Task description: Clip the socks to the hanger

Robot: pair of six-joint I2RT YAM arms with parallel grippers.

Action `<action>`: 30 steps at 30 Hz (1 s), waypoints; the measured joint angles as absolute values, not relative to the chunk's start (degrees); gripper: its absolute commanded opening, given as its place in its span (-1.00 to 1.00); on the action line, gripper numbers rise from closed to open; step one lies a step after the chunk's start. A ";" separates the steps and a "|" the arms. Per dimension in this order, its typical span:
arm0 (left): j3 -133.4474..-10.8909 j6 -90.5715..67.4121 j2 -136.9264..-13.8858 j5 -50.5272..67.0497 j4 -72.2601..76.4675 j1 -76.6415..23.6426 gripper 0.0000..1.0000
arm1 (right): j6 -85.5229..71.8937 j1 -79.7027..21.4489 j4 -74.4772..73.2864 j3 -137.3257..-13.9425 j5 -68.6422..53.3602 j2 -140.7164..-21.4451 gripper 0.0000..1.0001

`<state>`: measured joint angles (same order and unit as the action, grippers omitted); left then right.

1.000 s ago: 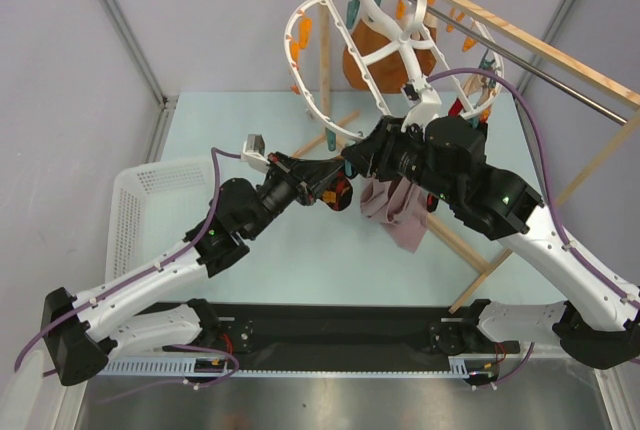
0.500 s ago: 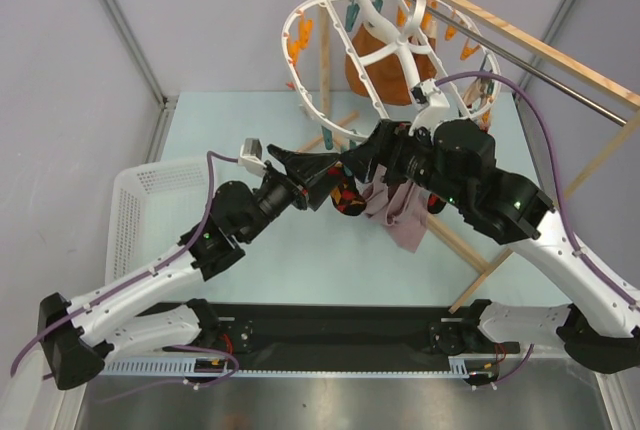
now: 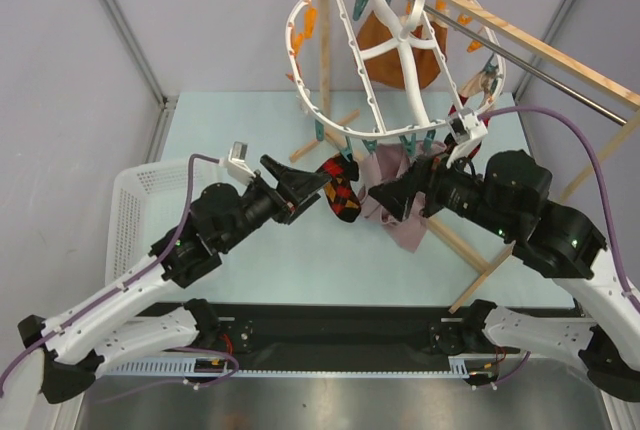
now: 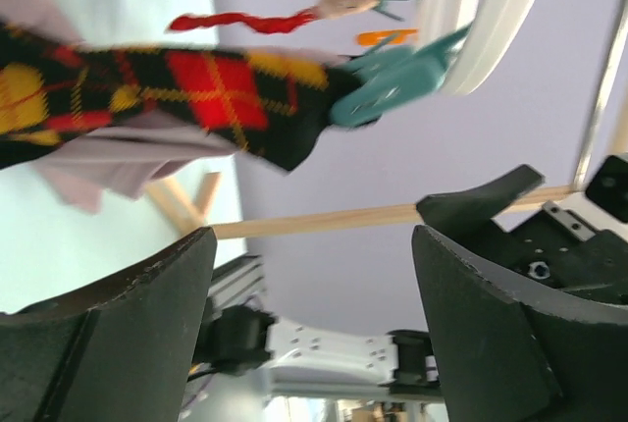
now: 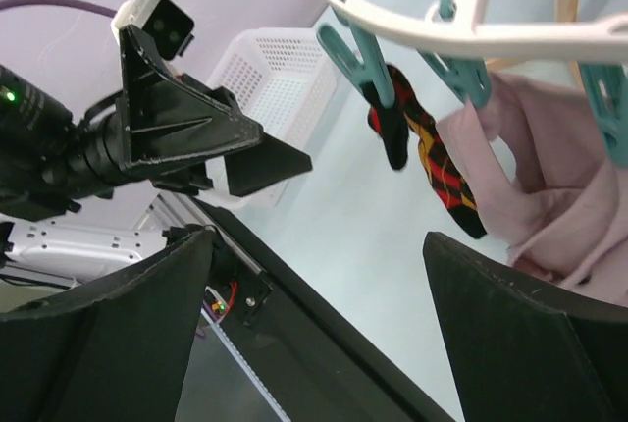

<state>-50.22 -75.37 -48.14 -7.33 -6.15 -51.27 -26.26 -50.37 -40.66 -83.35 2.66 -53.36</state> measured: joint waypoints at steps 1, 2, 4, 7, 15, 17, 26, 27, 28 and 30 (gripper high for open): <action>-50.19 -74.35 -47.59 -7.33 -7.60 -51.27 0.70 | -25.80 -50.37 -40.99 -82.35 2.31 -52.29 0.88; -50.09 -73.30 -46.98 -7.33 -8.67 -51.27 0.69 | -25.39 -50.37 -41.28 -81.10 2.02 -51.18 0.87; -49.58 -71.35 -45.69 -7.31 -9.93 -51.27 0.69 | -24.86 -50.37 -42.61 -78.91 1.78 -49.17 0.87; -48.56 -67.79 -43.35 -7.14 -11.73 -51.27 0.70 | -24.99 -50.37 -43.62 -74.43 1.91 -46.11 0.86; -48.42 -61.28 -44.82 -8.88 -20.47 -50.50 0.52 | -34.13 -50.39 -43.66 -54.24 7.73 -37.12 0.62; -47.81 -60.38 -46.41 -8.78 -22.00 -49.23 0.51 | -37.85 -50.37 -44.34 -49.82 10.74 -37.10 0.59; -41.30 -58.92 -45.82 -5.78 -24.34 -44.38 0.52 | -51.24 -49.39 -40.34 -39.62 25.67 -45.28 0.66; -41.30 -58.78 -45.56 -5.48 -24.34 -44.29 0.52 | -51.96 -48.64 -38.28 -38.94 26.83 -47.42 0.69; -41.30 -58.43 -45.15 -4.99 -24.34 -44.23 0.53 | -52.66 -47.66 -36.27 -38.44 27.75 -50.04 0.73; -41.23 -58.28 -44.29 -4.08 -24.34 -44.18 0.53 | -53.89 -44.77 -31.31 -37.41 28.73 -55.24 0.75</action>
<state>-41.23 -58.28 -44.29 -4.08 -24.34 -44.18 -53.89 -44.77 -31.31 -37.41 28.73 -55.24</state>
